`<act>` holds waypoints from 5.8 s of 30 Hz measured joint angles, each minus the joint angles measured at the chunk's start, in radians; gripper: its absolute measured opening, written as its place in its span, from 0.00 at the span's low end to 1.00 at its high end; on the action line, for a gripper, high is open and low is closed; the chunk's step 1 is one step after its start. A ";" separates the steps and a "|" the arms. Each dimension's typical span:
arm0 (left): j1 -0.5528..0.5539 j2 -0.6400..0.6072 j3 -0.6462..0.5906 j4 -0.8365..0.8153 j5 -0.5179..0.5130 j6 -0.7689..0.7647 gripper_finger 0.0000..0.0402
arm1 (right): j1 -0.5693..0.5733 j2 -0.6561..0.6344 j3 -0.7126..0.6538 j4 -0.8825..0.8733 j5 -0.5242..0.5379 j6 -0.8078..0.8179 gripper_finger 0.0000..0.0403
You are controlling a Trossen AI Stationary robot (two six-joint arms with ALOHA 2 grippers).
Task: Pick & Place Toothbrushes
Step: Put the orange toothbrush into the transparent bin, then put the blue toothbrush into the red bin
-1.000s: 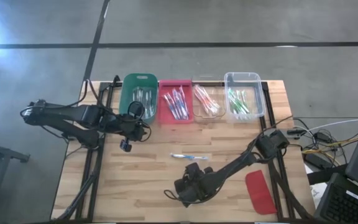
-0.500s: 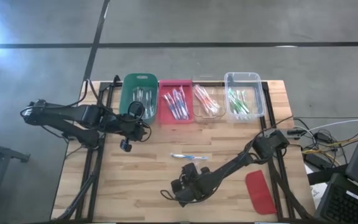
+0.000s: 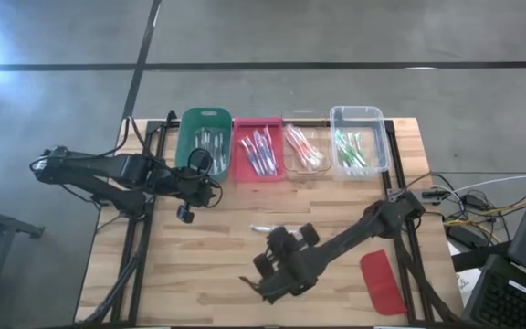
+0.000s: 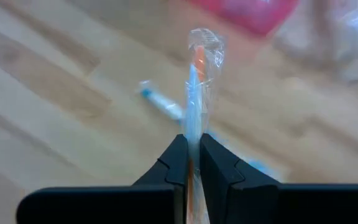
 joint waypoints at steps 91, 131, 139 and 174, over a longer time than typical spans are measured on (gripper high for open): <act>0.000 0.000 0.000 0.144 -0.071 -0.083 0.28 | -1.079 -0.585 -0.920 0.944 -0.464 -1.311 0.03; 0.000 0.000 0.000 0.144 -0.067 -0.067 0.28 | -1.094 -0.467 -0.765 0.805 -0.544 -1.413 0.46; 0.000 0.001 0.000 0.144 -0.060 -0.123 0.28 | -1.021 -0.597 -0.717 0.683 -0.538 -1.460 0.47; -0.002 0.583 0.168 0.364 -0.035 -0.009 0.46 | -0.797 -1.494 -1.246 0.636 -0.449 -1.224 0.14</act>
